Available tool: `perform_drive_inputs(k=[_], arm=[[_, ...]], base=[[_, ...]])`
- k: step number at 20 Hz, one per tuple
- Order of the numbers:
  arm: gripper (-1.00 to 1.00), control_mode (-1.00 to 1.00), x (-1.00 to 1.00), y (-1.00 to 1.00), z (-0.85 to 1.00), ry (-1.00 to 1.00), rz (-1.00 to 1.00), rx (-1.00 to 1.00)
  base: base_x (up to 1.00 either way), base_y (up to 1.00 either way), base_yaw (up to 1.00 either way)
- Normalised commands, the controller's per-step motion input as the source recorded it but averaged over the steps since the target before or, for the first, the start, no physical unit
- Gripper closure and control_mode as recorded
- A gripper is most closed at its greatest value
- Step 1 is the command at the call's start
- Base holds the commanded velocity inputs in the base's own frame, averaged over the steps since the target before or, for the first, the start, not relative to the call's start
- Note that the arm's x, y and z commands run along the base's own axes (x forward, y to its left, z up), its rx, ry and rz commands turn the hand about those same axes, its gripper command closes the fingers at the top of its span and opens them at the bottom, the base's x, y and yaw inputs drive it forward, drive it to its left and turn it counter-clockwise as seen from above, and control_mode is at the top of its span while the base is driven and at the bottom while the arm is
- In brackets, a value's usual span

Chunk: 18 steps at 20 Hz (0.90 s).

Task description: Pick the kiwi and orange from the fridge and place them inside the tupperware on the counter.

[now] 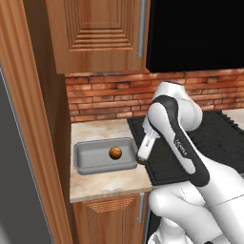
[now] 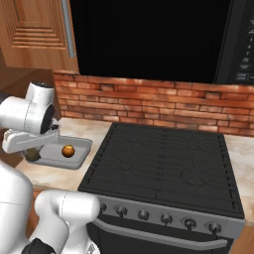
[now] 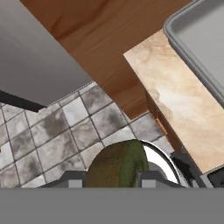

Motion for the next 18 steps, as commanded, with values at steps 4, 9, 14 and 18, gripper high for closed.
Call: perform_drive_inputs(k=[4,9,14,18], arm=[[1.0,-1.0,0.79,0.09,-0.35,0.22,0.0,0.0],[1.0,-1.0,0.9,0.13,-0.36,0.24,0.0,0.0],[1.0,-1.0,0.79,0.19,-0.39,0.08,0.0,-0.01],[1.0,-1.0,0.47,0.31,-0.46,-0.13,0.0,-0.22]], base=[[0.0,0.0,0.0],[0.0,0.0,0.0],[0.0,0.0,0.0],[0.0,0.0,0.0]])
